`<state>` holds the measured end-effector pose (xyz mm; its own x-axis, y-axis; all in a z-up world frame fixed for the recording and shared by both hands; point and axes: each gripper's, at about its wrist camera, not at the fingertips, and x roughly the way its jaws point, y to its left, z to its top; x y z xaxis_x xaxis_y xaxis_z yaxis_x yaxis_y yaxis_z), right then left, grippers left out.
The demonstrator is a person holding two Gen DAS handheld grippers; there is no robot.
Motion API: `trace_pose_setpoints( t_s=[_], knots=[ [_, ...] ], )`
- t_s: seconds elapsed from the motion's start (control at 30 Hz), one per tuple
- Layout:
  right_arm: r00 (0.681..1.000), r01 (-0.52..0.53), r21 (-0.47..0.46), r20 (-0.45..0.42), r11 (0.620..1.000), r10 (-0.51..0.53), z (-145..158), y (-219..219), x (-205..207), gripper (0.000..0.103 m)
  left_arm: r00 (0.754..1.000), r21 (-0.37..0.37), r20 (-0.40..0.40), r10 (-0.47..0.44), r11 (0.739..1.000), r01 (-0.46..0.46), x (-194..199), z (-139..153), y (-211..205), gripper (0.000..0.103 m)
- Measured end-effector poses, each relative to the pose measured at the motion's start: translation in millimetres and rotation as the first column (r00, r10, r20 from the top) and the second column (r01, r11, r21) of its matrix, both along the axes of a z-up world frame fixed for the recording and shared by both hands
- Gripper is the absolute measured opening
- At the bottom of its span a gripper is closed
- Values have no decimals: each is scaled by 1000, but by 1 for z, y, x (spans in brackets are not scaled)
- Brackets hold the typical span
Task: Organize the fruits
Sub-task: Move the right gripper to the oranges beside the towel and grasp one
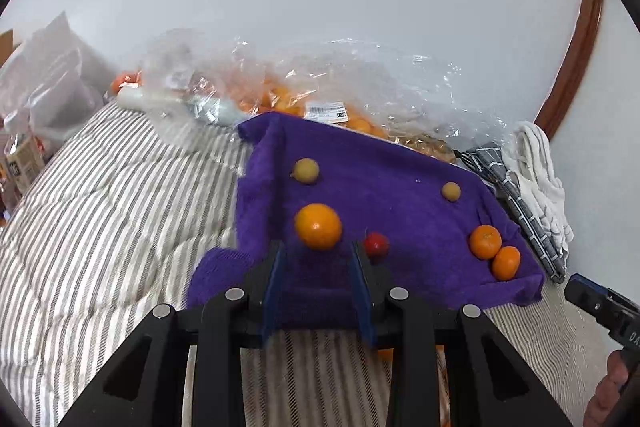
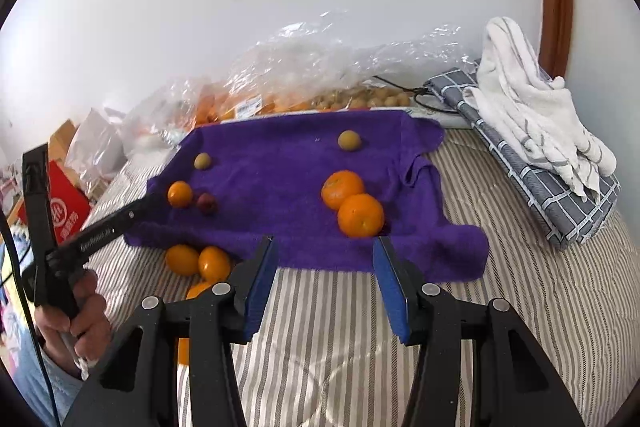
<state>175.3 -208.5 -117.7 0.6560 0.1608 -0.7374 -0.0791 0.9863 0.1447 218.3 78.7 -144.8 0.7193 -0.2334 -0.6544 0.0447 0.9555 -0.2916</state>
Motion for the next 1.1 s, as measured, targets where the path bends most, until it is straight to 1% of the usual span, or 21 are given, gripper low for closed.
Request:
trace_pose_setpoints(
  t_s=[0.13, 0.2, 0.33, 0.53, 0.7, 0.83, 0.97, 1.03, 1.1],
  knots=[
    [999, -41, -21, -11, 999, 40, -2, 12, -6, 50, 1000, 13, 21, -12, 1000, 12, -16, 3, 2, 30],
    [998, -57, -32, -15, 998, 57, -2, 18, -10, 50, 1000, 17, 7, -13, 1000, 13, -24, 2, 3, 30],
    [997, -83, -66, -11, 994, 83, -5, 29, -16, 50, 1000, 16, 5, 10, 1000, -10, -33, 3, 12, 30],
    [995, -95, -47, -21, 994, 94, -13, 33, -24, 50, 999, 17, -23, 45, 999, -45, -41, -1, 23, 30],
    [994, -106, -44, -38, 993, 104, -22, 36, -26, 50, 998, 20, -42, 47, 999, -46, -42, -3, 24, 30],
    [991, -124, -27, -55, 992, 123, -28, 44, -23, 49, 998, 32, -52, 42, 999, -41, -41, -5, 22, 30],
    [980, -176, 71, -81, 982, 181, -32, 53, -20, 48, 997, 25, -62, 37, 999, -35, -40, -6, 20, 30],
    [973, -207, 94, -81, 974, 214, -32, 62, -20, 48, 997, 19, -67, 35, 999, -34, -40, -6, 21, 30],
    [969, -226, 93, -82, 970, 234, -33, 70, -19, 49, 997, 11, -71, 36, 999, -35, -40, -6, 21, 30]
  ],
)
